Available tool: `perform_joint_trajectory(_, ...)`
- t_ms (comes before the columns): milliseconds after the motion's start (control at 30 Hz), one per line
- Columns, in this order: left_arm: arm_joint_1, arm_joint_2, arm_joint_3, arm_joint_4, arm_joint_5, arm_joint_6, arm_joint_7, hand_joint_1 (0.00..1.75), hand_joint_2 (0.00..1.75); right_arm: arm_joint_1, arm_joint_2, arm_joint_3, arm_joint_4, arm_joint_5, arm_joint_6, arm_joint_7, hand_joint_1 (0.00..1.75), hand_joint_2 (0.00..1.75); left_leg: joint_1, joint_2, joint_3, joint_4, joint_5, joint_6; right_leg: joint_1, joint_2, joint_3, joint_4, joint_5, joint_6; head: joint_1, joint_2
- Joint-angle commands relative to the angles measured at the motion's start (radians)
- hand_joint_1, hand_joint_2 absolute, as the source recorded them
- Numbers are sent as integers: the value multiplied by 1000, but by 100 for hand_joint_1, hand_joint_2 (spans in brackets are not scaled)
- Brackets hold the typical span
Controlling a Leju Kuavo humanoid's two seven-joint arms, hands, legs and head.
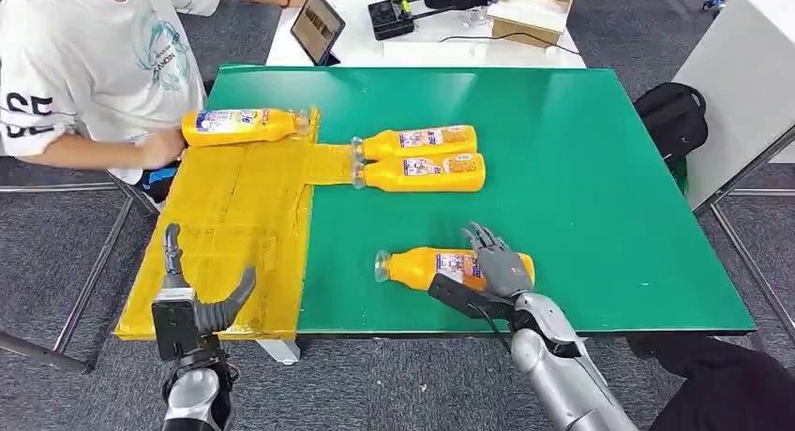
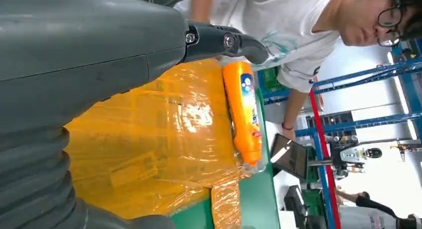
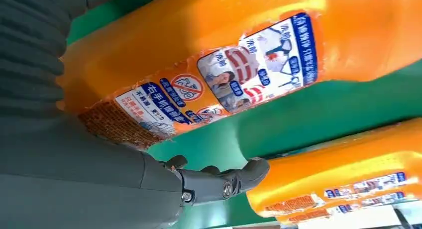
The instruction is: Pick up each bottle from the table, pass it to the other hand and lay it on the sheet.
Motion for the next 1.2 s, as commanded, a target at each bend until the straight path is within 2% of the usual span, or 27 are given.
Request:
perform_joint_trajectory(33, -26, 9, -2, 71, 1, -14, 12, 0, 175, -86, -32, 2, 173, 32, 18, 50, 0, 175, 0, 1, 2, -1, 0, 1, 0, 0, 2, -1, 0, -2, 0, 0)
perform_joint_trajectory(267, -47, 14, 7, 102, 16, -22, 18, 0, 175, -169, -88, 92, 264, 5, 184, 17, 0, 175, 0, 1, 4, -2, 0, 2, 1, 0, 5, -2, 1, -2, 0, 0)
perform_joint_trajectory(300, -53, 15, 5, 112, 18, -25, 18, 0, 175, -182, -95, 108, 286, -6, 215, 11, 59, 175, 0, 0, 4, -2, 0, 2, 0, -1, 4, -2, 1, -2, 0, 0)
perform_joint_trajectory(333, -59, 14, 5, 120, 20, -24, 17, 0, 175, -191, -99, 115, 301, -10, 219, 7, 59, 175, 0, -1, 3, -1, 1, 1, 0, -1, 4, -2, 1, -1, 0, 0)
perform_joint_trajectory(367, -59, 14, 5, 120, 20, -24, 17, 0, 175, -191, -99, 115, 301, -10, 219, 7, 96, 175, 0, 0, 4, -2, 1, 2, 1, -1, 5, -2, 1, -2, 0, 0)
perform_joint_trajectory(400, -65, 15, 1, 132, 23, -27, 17, 0, 175, -207, -102, 131, 330, -16, 233, -1, 169, 175, 0, 0, 5, -2, 1, 2, 1, -2, 6, -3, 1, -2, 0, 0)
perform_joint_trajectory(433, -68, 15, -1, 136, 25, -28, 16, 0, 175, -216, -104, 143, 345, -20, 239, -4, 175, 175, 0, 0, 6, -3, 1, 2, 1, -1, 6, -3, 1, -3, 0, 0)
perform_joint_trajectory(600, -80, 13, -12, 160, 35, -31, 15, 0, 175, -236, -104, 177, 396, -55, 254, -20, 175, 175, 0, -1, 7, -2, 1, 2, 1, -2, 7, -3, 1, -1, 0, 0)
perform_joint_trajectory(867, -75, 14, -20, 157, 43, -27, 16, 0, 175, -222, -76, 170, 395, -97, 208, -36, 175, 175, 0, -1, 11, -2, 1, 2, 1, -1, 8, -5, 2, -1, 0, 0)
perform_joint_trajectory(967, -64, 15, -25, 139, 49, -28, 16, 0, 175, -190, -51, 119, 340, -162, 127, -67, 175, 175, 1, 0, 13, -2, 0, 2, 1, -2, 13, -4, 1, -1, 1, 0)
perform_joint_trajectory(1067, -43, 9, -31, 107, 53, -30, 17, 0, 175, -106, 15, 7, 183, -230, -29, -136, 175, 175, 1, 1, 13, -2, 0, 2, 1, -1, 13, -4, 1, -1, 0, 0)
perform_joint_trajectory(1133, -31, 4, -40, 86, 53, -38, 18, 0, 175, -61, 45, -24, 75, -222, -83, -165, 175, 175, 1, 1, 13, -1, 0, 1, 1, 0, 13, -4, 1, -1, 0, 0)
perform_joint_trajectory(1200, -31, 3, -41, 84, 53, -38, 20, 0, 175, -57, 49, -21, 60, -215, -83, -151, 175, 175, 0, 3, 12, -1, 0, 2, 1, 2, 11, -3, 1, -2, 1, 0)
